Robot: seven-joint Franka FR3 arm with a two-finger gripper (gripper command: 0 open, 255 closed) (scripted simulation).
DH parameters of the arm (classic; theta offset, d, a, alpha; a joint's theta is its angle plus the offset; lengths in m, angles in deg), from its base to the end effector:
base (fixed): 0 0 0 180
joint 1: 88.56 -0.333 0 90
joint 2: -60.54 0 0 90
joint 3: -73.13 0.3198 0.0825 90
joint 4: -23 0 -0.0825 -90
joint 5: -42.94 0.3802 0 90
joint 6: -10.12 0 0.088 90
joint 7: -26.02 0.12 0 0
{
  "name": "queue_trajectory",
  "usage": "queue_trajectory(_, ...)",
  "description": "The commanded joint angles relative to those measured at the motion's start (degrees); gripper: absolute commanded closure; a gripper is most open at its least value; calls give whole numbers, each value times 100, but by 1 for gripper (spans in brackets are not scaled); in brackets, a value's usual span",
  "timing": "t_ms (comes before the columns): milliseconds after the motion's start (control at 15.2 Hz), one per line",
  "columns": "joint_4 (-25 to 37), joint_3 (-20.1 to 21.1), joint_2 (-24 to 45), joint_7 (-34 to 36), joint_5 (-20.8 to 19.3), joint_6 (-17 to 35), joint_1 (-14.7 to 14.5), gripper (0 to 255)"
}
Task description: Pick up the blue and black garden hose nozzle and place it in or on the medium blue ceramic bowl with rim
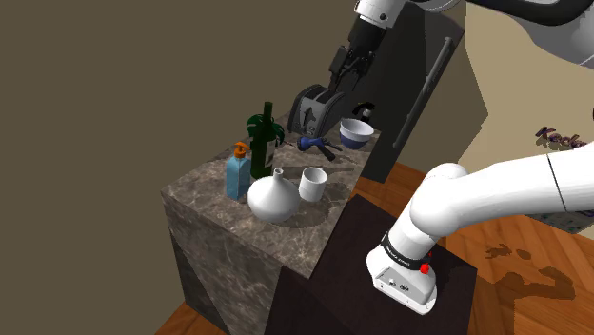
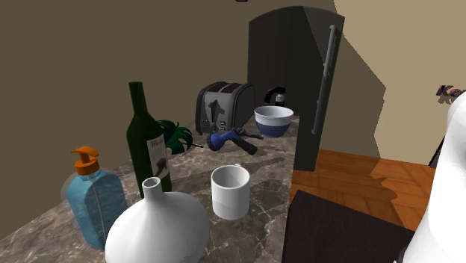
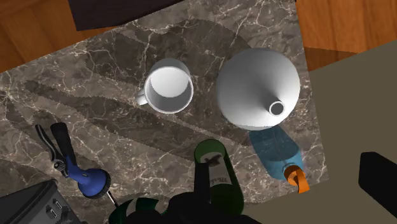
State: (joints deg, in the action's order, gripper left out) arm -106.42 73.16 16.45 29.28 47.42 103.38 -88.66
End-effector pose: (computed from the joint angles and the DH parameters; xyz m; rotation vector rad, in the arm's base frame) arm 0.3126 0.0097 0.6269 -3.0515 0.0821 -0.2080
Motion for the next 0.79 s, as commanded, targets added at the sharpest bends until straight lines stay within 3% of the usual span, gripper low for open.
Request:
queue_trajectory(0, 0, 0, 0, 0, 0, 0, 0, 0)
queue_trajectory(726, -912, -1029, 712, -1487, -544, 1561, 193, 0)
